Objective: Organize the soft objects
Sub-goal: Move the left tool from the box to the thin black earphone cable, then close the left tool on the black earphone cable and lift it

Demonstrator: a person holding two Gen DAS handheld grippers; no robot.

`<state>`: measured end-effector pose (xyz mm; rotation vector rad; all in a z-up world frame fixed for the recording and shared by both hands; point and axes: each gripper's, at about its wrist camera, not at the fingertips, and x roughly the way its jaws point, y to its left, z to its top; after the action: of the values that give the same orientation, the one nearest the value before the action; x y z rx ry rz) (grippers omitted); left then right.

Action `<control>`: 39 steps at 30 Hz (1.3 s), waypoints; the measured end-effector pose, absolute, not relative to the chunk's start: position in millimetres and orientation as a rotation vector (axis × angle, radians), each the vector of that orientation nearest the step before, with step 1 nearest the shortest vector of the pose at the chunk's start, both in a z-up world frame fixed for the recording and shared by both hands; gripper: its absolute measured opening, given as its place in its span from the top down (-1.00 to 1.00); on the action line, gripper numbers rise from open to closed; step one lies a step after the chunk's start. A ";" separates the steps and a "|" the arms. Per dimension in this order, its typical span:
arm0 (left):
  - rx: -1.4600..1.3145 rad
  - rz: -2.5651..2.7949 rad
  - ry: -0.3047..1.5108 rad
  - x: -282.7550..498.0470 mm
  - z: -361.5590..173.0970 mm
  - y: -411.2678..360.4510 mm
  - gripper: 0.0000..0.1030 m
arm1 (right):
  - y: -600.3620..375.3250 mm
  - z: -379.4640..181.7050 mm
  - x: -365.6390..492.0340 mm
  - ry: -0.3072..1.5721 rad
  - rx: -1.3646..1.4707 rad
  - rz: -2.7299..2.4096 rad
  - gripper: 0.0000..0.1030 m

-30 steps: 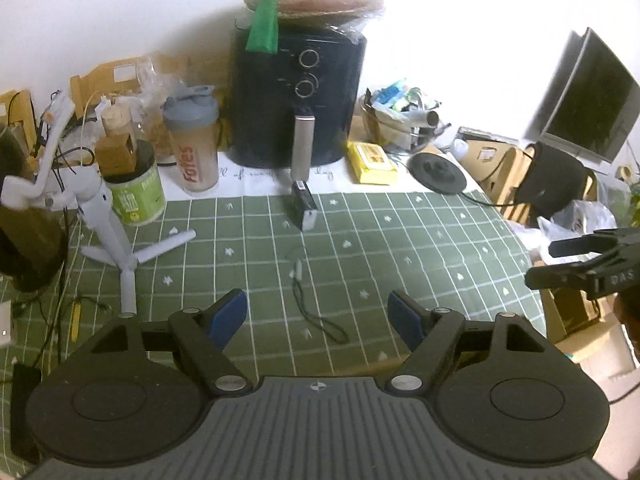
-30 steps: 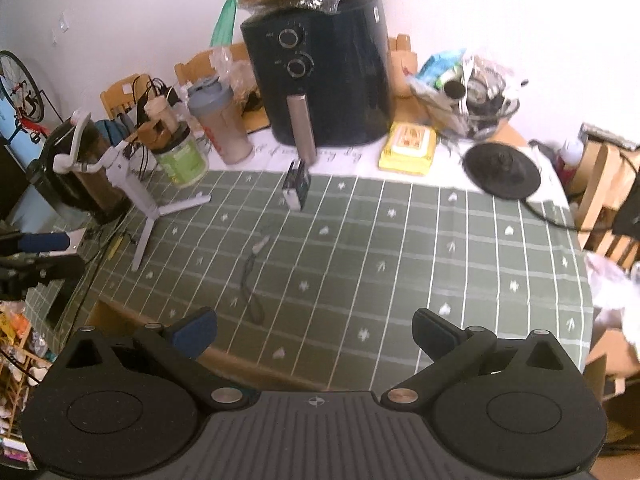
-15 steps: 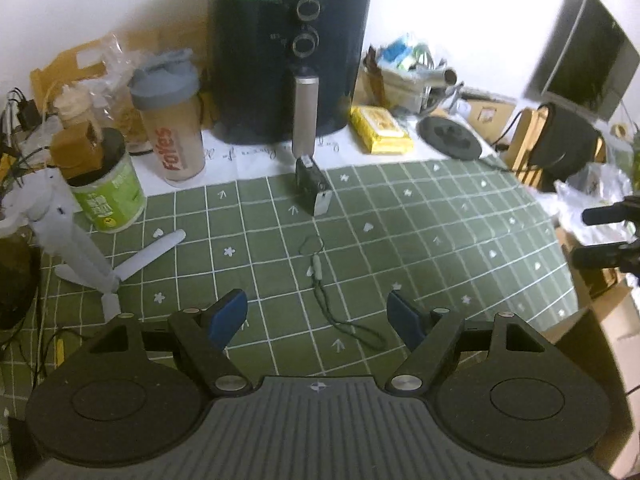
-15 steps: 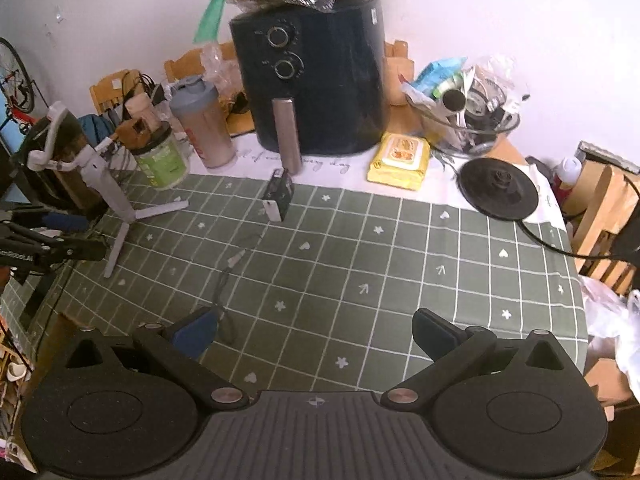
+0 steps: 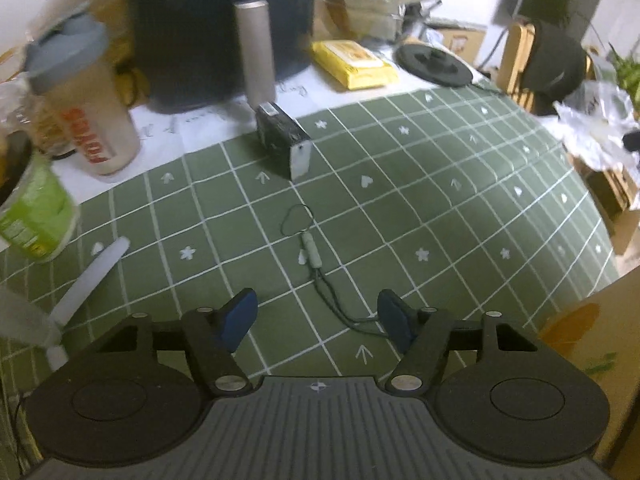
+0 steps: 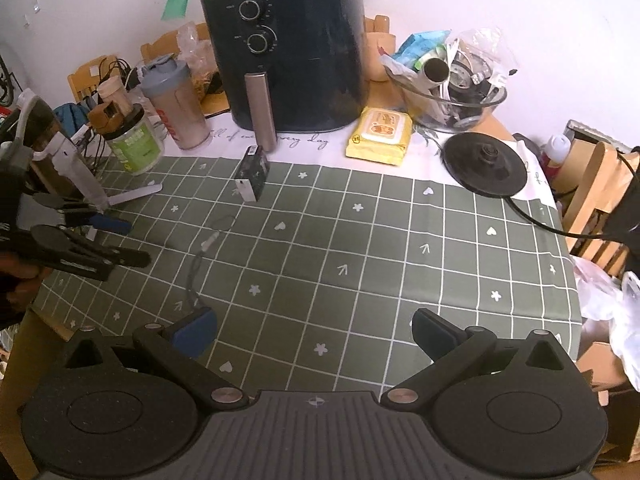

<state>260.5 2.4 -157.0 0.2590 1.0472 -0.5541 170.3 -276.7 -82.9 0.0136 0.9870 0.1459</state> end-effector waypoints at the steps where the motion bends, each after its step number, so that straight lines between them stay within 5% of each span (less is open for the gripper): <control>1: 0.270 -0.567 1.051 263.3 -162.5 -0.5 -0.21 | -277.6 -83.5 170.9 0.988 0.014 0.141 -1.00; 17: 0.362 -0.611 1.038 283.0 -219.7 -22.1 0.16 | -286.7 -92.3 175.1 1.015 0.058 0.067 -1.00; 22: 0.398 -0.603 0.987 277.4 -220.2 -22.5 0.70 | -289.4 -94.4 176.4 1.024 0.057 0.056 -1.00; 25: 0.408 -0.602 0.990 278.5 -220.4 -21.6 0.86 | -290.0 -94.1 179.0 1.029 0.047 0.050 -1.00; 39: 0.367 -0.550 1.041 274.7 -205.1 3.0 0.89 | -289.1 -104.1 208.3 1.027 -0.027 0.133 -1.00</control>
<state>274.7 3.0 -205.1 0.3670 1.0414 -0.5500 208.3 -289.1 -104.1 -0.0266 1.0269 0.1334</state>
